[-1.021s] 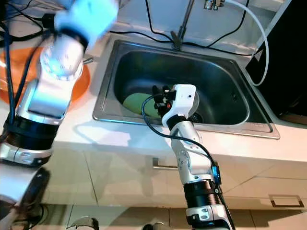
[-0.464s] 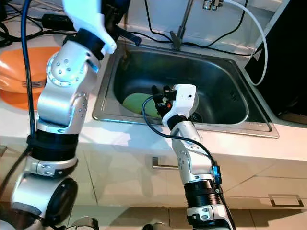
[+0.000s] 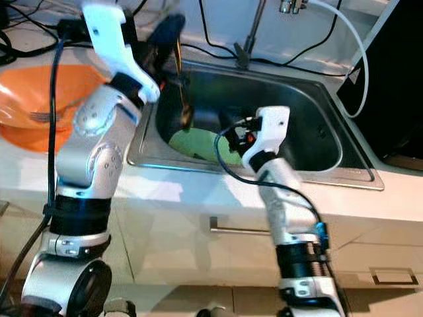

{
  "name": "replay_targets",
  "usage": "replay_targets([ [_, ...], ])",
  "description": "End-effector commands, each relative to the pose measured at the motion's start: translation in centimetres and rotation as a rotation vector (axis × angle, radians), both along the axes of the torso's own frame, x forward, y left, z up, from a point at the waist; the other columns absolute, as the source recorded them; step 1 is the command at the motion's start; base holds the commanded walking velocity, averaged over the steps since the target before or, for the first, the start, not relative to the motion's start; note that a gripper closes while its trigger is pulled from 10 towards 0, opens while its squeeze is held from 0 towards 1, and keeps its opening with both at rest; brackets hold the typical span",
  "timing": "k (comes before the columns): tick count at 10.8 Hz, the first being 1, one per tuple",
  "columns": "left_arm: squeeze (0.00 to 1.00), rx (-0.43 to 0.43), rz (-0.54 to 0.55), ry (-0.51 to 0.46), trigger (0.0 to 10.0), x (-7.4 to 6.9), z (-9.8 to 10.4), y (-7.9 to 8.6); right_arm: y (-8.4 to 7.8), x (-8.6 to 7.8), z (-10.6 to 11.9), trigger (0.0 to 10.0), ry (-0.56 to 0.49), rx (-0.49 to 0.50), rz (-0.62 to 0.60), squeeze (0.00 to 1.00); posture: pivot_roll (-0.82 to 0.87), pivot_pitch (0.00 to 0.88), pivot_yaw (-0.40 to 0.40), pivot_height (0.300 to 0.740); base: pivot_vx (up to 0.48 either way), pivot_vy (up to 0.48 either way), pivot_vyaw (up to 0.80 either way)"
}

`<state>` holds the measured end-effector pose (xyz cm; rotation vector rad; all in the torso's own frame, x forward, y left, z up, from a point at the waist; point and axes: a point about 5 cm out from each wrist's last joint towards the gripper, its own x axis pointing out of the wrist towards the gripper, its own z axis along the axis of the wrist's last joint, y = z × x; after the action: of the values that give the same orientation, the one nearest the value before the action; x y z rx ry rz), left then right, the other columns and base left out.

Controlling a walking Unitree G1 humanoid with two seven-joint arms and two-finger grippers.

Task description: Kitchen organization

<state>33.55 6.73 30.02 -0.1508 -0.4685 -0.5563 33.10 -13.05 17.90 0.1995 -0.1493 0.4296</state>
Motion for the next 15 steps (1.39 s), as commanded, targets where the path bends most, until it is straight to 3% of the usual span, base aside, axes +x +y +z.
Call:
replay_targets([
  [1, 0.00, 0.022, -0.047, -0.021, 10.0, -0.5, 0.5, -0.9, -0.3, -0.2, 1.3, 10.0, -0.042, 0.005, 0.038, 1.00, -0.02, 0.029, -0.144, 0.719, 0.000, 0.000, 0.00],
  [2, 0.00, 0.028, -0.054, -0.014, 10.0, -0.5, 0.4, -1.2, -0.1, -0.6, 1.7, 10.0, -0.058, 0.006, 0.104, 1.00, -0.02, 0.027, -0.143, 0.719, 0.000, 0.000, 0.00],
  [3, 0.00, 0.028, -0.059, -0.009, 10.0, -0.6, 0.3, -1.2, 0.5, -1.2, 1.9, 10.0, -0.068, -0.023, 0.193, 0.00, -0.02, 0.024, -0.141, 0.719, 0.000, 0.000, 0.00],
  [8, 0.00, 0.045, -0.122, 0.030, 10.0, -0.8, -0.1, -1.9, 2.0, -1.6, 1.6, 10.0, -0.052, -0.032, 0.266, 0.00, -0.02, 0.040, -0.145, 0.719, 0.000, 0.000, 0.00],
  [14, 0.00, 0.079, -0.235, 0.057, 10.0, -1.7, -0.7, -3.1, 2.5, -1.0, 1.1, 10.0, -0.028, -0.039, 0.205, 0.00, -0.02, 0.055, -0.148, 0.719, 0.000, 0.000, 0.00],
  [15, 0.00, 0.084, -0.240, 0.059, 10.0, -1.7, -0.7, -3.1, 2.5, -0.9, 0.9, 7.7, -0.025, -0.044, 0.197, 0.00, -0.01, 0.056, -0.149, 0.719, 0.000, 0.000, 0.00],
])
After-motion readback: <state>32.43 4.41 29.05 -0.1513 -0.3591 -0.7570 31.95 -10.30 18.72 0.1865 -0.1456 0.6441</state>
